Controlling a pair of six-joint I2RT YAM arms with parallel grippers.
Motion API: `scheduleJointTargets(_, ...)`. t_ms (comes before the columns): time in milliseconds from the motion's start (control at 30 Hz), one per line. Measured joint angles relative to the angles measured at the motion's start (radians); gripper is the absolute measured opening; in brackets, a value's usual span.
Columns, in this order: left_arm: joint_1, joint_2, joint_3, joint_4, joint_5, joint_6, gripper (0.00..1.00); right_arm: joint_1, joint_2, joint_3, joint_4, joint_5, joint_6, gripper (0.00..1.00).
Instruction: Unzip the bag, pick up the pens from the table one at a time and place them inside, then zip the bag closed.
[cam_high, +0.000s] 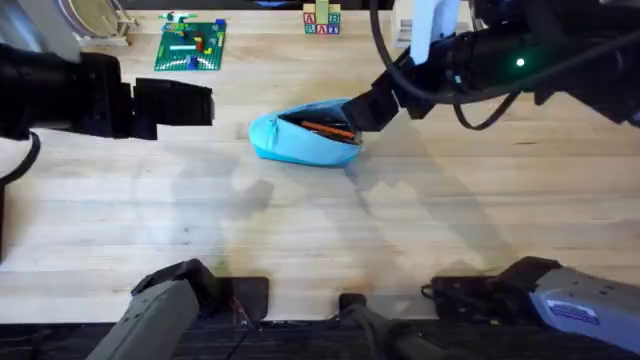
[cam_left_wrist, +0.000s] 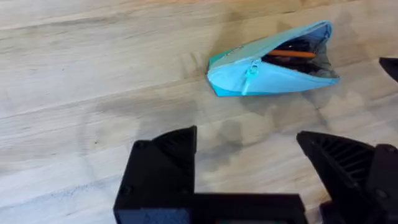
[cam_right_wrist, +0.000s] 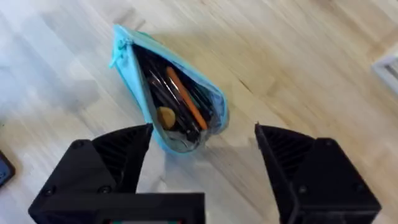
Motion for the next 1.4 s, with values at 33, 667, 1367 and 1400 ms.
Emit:
scheduleJointTargets(33,0.0,0.0,0.0,0.0,0.0,0.0,0.995,0.0,-0.003,0.0,-0.011,0.014,0.014,0.997)
scheduleJointTargets(667,0.0,0.0,0.0,0.0,0.0,0.001,0.995,0.0,-0.004,0.0,-0.073,0.065,0.066,0.997)
scheduleJointTargets(1367,0.0,0.183,0.0,0.001,0.005,0.43,0.995,0.0,-0.004,0.0,-0.074,0.065,0.066,0.997)
scheduleJointTargets(1400,0.0,0.193,0.0,0.017,0.005,0.448,0.995,0.0,-0.004,0.0,-0.074,0.065,0.066,0.997)
